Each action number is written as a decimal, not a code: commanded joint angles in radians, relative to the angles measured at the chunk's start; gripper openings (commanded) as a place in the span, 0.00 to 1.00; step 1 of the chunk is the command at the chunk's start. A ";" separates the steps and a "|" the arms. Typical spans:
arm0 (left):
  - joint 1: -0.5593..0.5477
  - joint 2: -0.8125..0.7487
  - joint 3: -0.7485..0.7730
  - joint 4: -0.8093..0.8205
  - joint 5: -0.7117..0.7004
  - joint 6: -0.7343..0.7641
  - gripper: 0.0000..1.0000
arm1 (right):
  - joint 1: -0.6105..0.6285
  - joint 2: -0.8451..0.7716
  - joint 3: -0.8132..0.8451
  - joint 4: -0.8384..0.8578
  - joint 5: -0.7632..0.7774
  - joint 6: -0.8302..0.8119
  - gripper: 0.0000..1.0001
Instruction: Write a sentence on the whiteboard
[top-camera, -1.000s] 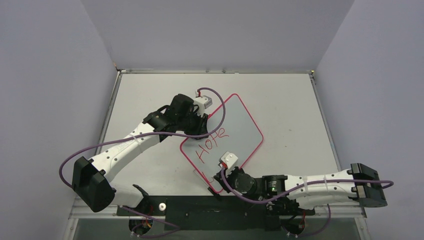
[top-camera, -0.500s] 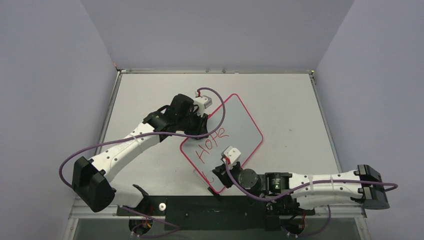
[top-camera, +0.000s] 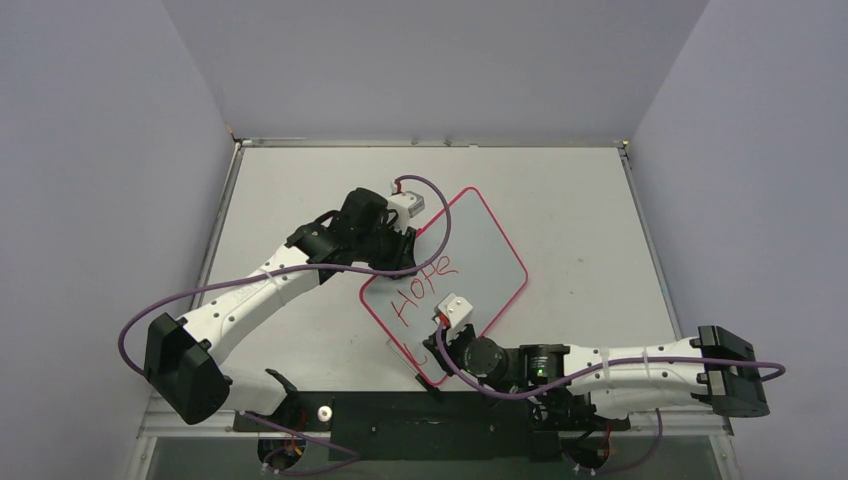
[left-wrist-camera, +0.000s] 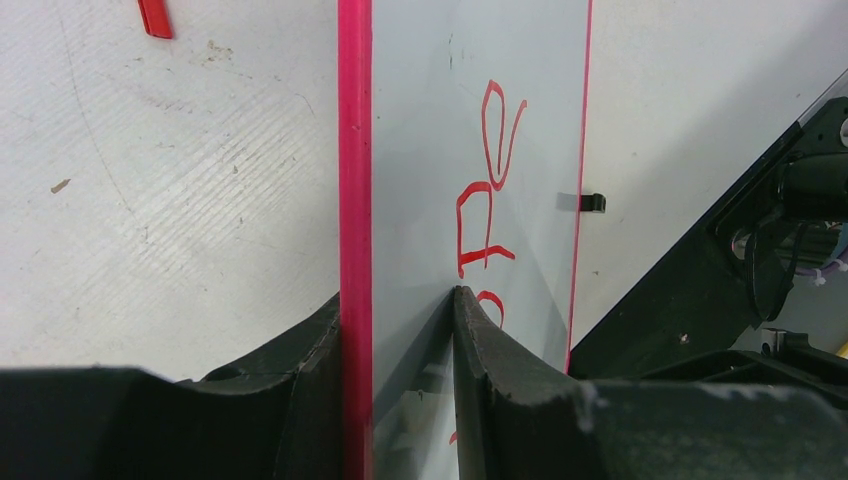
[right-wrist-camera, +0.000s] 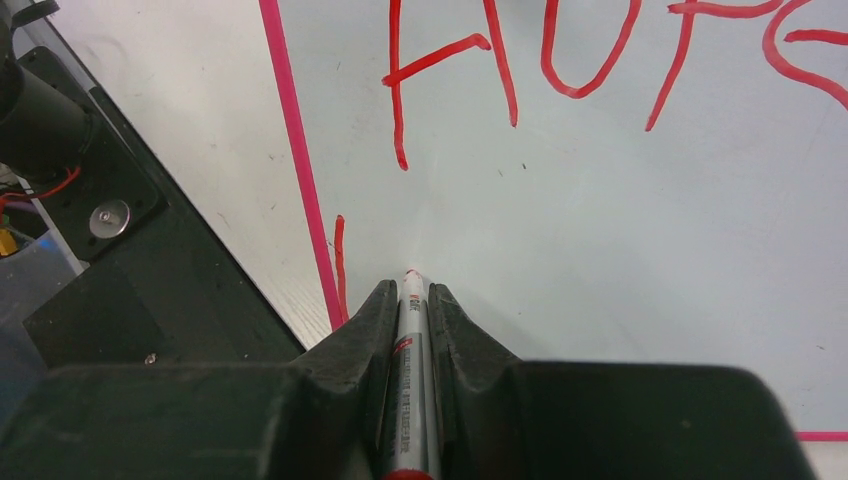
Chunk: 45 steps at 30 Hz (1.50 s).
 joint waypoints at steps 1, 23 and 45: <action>-0.009 0.041 -0.032 -0.086 -0.230 0.158 0.00 | -0.005 0.022 -0.028 0.023 -0.006 0.038 0.00; -0.010 0.043 -0.032 -0.086 -0.232 0.159 0.00 | 0.023 -0.044 -0.063 -0.078 0.006 0.099 0.00; -0.010 0.046 -0.034 -0.087 -0.230 0.159 0.00 | 0.004 0.010 0.125 -0.019 -0.007 -0.022 0.00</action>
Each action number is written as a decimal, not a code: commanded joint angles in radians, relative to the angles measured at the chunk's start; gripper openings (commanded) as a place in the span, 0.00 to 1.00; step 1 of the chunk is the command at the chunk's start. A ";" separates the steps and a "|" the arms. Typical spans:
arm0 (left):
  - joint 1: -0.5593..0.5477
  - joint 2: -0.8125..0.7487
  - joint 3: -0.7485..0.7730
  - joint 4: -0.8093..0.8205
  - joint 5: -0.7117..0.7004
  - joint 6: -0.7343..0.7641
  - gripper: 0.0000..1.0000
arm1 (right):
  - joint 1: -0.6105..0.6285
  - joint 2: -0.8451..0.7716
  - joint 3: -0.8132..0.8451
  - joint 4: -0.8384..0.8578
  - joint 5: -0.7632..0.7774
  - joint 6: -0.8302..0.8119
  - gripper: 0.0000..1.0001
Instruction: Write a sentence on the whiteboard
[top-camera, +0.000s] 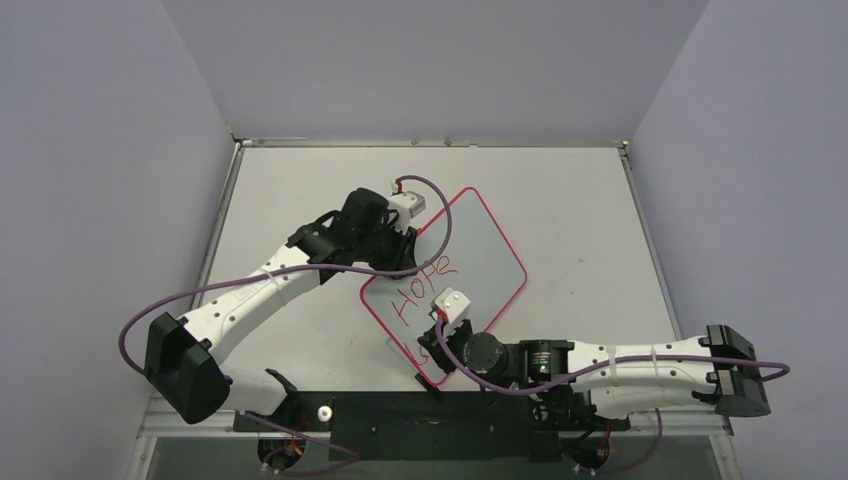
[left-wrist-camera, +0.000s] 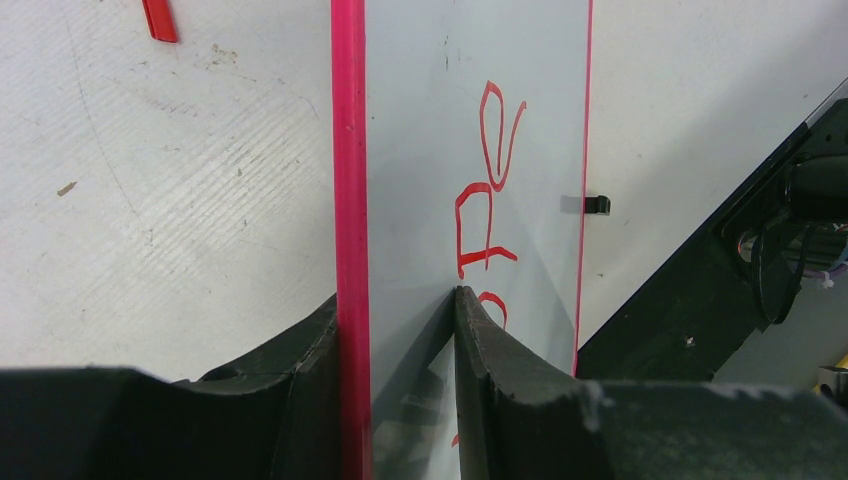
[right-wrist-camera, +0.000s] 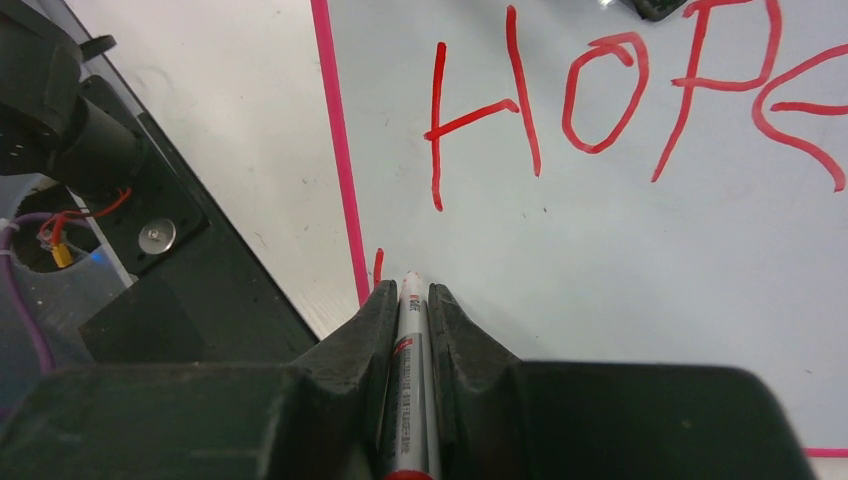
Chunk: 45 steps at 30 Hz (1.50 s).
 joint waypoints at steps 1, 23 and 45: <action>-0.006 0.043 -0.034 -0.092 -0.221 0.153 0.00 | -0.009 0.045 0.034 0.072 0.004 -0.018 0.00; -0.006 0.043 -0.032 -0.091 -0.221 0.153 0.00 | -0.065 0.052 -0.020 0.048 0.004 0.010 0.00; -0.007 0.050 -0.032 -0.093 -0.224 0.153 0.00 | -0.142 -0.027 -0.073 0.064 -0.045 0.050 0.00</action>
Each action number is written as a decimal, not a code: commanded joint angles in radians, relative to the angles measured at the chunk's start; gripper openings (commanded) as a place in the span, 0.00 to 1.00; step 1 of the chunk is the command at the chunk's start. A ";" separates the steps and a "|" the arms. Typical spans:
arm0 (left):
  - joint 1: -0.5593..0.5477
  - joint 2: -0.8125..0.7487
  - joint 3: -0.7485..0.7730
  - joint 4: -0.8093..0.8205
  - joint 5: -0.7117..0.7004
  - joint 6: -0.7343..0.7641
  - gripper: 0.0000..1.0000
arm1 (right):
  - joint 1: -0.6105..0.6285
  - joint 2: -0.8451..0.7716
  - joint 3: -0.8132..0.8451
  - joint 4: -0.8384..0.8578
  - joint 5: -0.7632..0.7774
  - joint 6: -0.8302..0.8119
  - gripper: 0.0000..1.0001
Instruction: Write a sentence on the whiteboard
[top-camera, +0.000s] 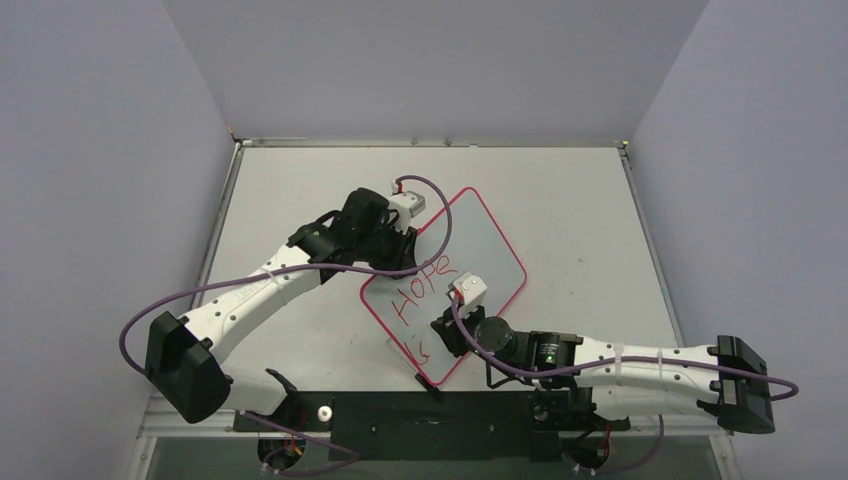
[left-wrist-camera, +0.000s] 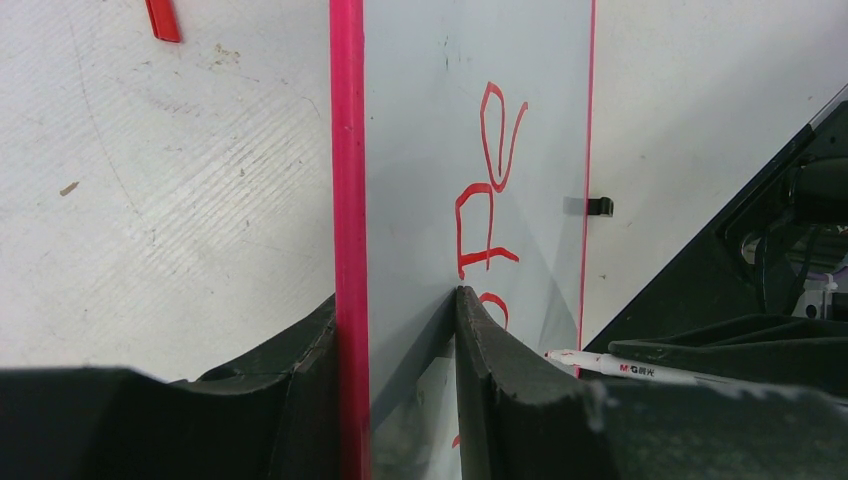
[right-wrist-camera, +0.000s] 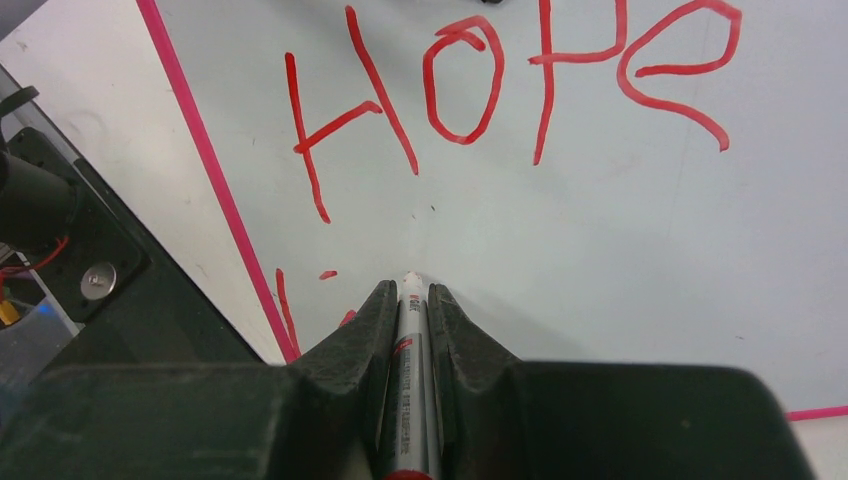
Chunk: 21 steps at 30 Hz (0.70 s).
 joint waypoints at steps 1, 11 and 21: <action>-0.006 0.048 -0.030 -0.095 -0.220 0.153 0.00 | -0.006 0.013 -0.018 0.047 -0.011 0.013 0.00; -0.007 0.048 -0.032 -0.096 -0.222 0.151 0.00 | -0.009 0.061 -0.013 0.087 -0.033 0.007 0.00; -0.007 0.050 -0.032 -0.095 -0.224 0.151 0.00 | -0.008 0.073 -0.034 0.107 -0.071 0.028 0.00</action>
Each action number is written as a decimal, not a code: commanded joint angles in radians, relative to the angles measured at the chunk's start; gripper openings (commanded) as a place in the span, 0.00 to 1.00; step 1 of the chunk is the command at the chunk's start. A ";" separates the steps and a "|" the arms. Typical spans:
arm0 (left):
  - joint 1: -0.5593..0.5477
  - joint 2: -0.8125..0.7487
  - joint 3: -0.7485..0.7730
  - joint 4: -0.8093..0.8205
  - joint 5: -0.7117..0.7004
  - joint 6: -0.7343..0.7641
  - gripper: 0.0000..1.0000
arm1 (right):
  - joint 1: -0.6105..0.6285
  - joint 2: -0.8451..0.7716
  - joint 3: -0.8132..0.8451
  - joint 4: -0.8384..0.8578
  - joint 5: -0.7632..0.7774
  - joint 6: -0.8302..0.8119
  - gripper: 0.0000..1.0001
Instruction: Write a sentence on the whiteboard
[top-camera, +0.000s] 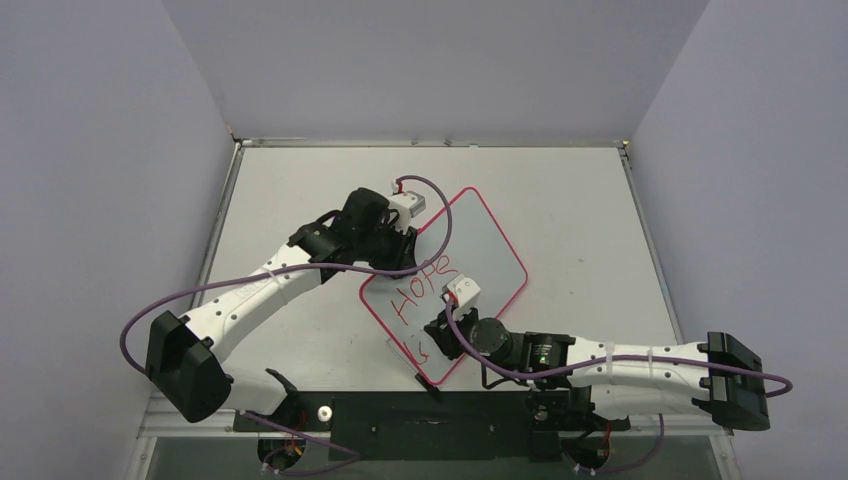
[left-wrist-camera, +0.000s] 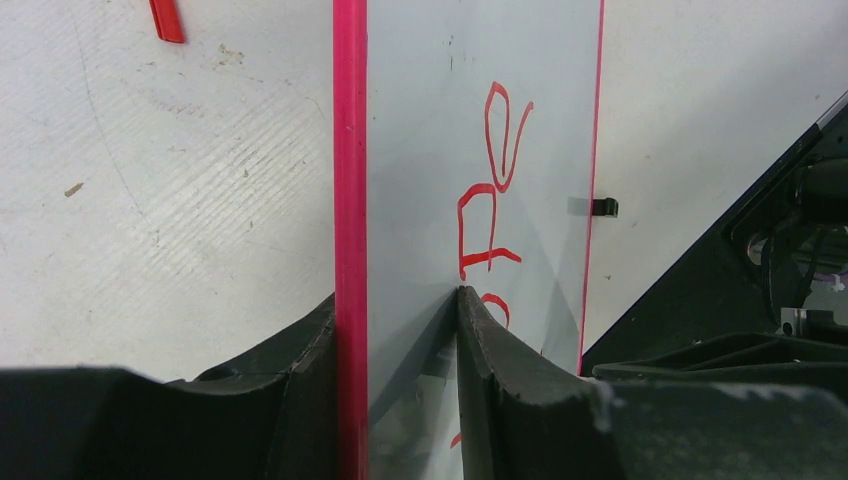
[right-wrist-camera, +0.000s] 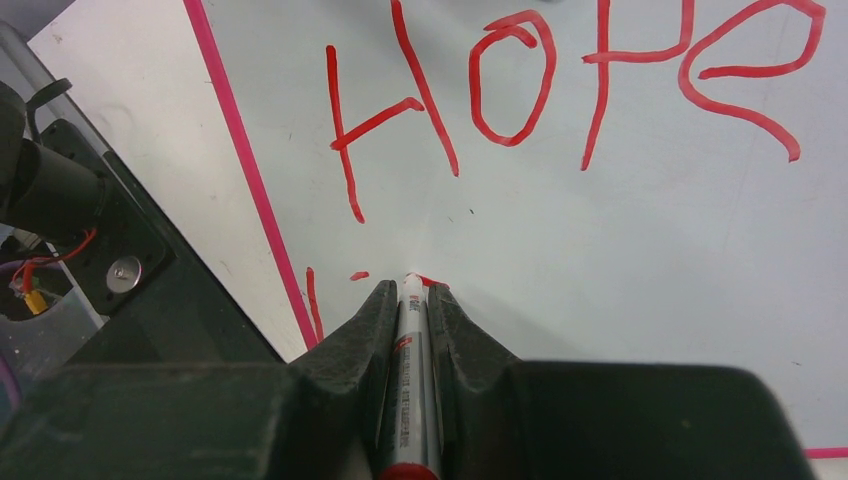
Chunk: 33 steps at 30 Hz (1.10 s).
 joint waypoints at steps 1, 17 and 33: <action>-0.007 0.046 -0.032 -0.097 -0.222 0.145 0.00 | -0.006 0.025 -0.022 0.034 -0.031 0.030 0.00; -0.008 0.052 -0.030 -0.097 -0.227 0.145 0.00 | 0.010 -0.036 -0.114 -0.022 0.011 0.104 0.00; -0.008 0.055 -0.030 -0.099 -0.228 0.145 0.00 | -0.049 -0.053 -0.017 -0.094 0.052 0.033 0.00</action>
